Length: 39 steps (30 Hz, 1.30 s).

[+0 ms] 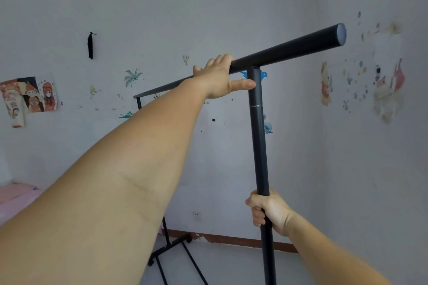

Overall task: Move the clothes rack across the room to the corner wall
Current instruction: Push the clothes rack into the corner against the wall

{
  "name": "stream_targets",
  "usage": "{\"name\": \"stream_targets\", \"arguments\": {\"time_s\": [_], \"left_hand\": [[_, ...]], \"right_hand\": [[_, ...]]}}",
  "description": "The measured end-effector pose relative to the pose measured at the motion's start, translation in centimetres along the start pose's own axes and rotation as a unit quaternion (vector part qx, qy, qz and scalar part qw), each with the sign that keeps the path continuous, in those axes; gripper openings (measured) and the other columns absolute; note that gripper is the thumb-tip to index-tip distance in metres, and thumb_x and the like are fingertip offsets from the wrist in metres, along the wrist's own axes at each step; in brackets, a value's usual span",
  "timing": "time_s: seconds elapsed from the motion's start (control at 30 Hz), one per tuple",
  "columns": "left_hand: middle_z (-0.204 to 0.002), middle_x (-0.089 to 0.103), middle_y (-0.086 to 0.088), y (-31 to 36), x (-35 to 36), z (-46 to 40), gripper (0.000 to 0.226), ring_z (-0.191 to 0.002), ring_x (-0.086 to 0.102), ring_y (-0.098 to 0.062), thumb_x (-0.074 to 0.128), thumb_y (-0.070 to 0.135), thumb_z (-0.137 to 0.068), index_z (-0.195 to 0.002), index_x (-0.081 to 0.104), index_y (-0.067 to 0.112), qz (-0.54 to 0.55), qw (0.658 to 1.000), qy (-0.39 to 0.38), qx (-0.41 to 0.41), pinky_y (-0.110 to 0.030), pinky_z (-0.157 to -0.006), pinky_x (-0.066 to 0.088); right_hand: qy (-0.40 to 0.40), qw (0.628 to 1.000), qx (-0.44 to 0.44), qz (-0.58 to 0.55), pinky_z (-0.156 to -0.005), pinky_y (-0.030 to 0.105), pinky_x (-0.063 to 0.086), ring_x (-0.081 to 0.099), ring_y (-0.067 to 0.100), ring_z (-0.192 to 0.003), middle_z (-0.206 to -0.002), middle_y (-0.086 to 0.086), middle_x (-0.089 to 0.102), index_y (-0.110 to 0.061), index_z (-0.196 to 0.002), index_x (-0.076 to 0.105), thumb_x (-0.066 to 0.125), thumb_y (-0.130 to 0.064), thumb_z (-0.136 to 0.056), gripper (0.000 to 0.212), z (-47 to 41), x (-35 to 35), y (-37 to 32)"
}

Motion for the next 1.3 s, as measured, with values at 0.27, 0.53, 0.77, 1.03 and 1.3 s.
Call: {"name": "stream_targets", "arguments": {"time_s": [0.27,0.53,0.77,1.03,1.3], "left_hand": [[-0.107,0.035,0.007,2.1,-2.2,2.8,0.078,-0.108,0.035,-0.017,0.033,0.088,-0.059,-0.101,0.033,0.023,-0.035,0.999,0.006,-0.005,-0.048,-0.095,0.021],[-0.115,0.038,0.004,4.4,-3.0,3.7,0.092,-0.119,0.035,-0.020,0.034,0.089,-0.059,-0.119,0.037,0.019,-0.028,0.999,-0.004,-0.023,-0.051,-0.100,0.020],[-0.134,0.040,0.001,2.5,-1.5,2.2,0.099,-0.122,0.039,-0.023,0.045,0.087,-0.053,-0.128,0.035,0.023,0.031,0.997,-0.035,-0.065,-0.050,-0.101,0.031],[-0.140,0.035,-0.002,-0.9,1.0,-0.6,0.099,-0.123,0.039,-0.022,0.056,0.078,-0.059,-0.136,0.030,0.021,0.102,0.990,-0.038,-0.085,-0.043,-0.100,0.039],[-0.151,0.024,-0.001,-5.2,3.7,-2.9,0.099,-0.137,0.026,-0.021,0.056,0.073,-0.065,-0.143,0.021,0.022,0.115,0.987,-0.027,-0.105,-0.043,-0.111,0.027]], "right_hand": [[0.006,1.000,-0.014,-0.007,-0.042,0.026,0.032,0.029,0.017,-0.037,-0.042,0.003,0.033,-0.021,-0.041,0.037,0.057,-0.003,-0.069,0.039,3.5,0.4,-0.2],[0.013,1.000,-0.023,-0.004,-0.042,0.025,0.032,0.029,0.017,-0.036,-0.041,0.002,0.033,-0.022,-0.038,0.039,0.052,0.004,-0.079,0.050,5.0,-0.8,-0.1],[0.036,0.999,-0.023,0.029,-0.043,0.028,0.035,0.033,0.019,-0.036,-0.041,0.004,0.036,-0.018,-0.044,0.037,0.053,0.001,-0.077,0.042,2.0,-0.9,-0.3],[0.062,0.997,-0.004,0.049,-0.043,0.027,0.037,0.034,0.019,-0.035,-0.039,0.003,0.038,-0.015,-0.050,0.038,0.055,0.000,-0.077,0.035,-3.3,-0.8,-0.3],[0.074,0.994,-0.011,0.083,-0.050,0.030,0.043,0.039,0.019,-0.035,-0.038,0.002,0.043,-0.013,-0.055,0.040,0.056,-0.003,-0.079,0.030,-8.8,-0.6,-0.4]]}}
Point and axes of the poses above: each hand's wrist, its own z-axis away from the middle knuckle, its own x-axis out of the palm, y = z × x, the point moved 4 cm from there along -z, towards the middle knuckle
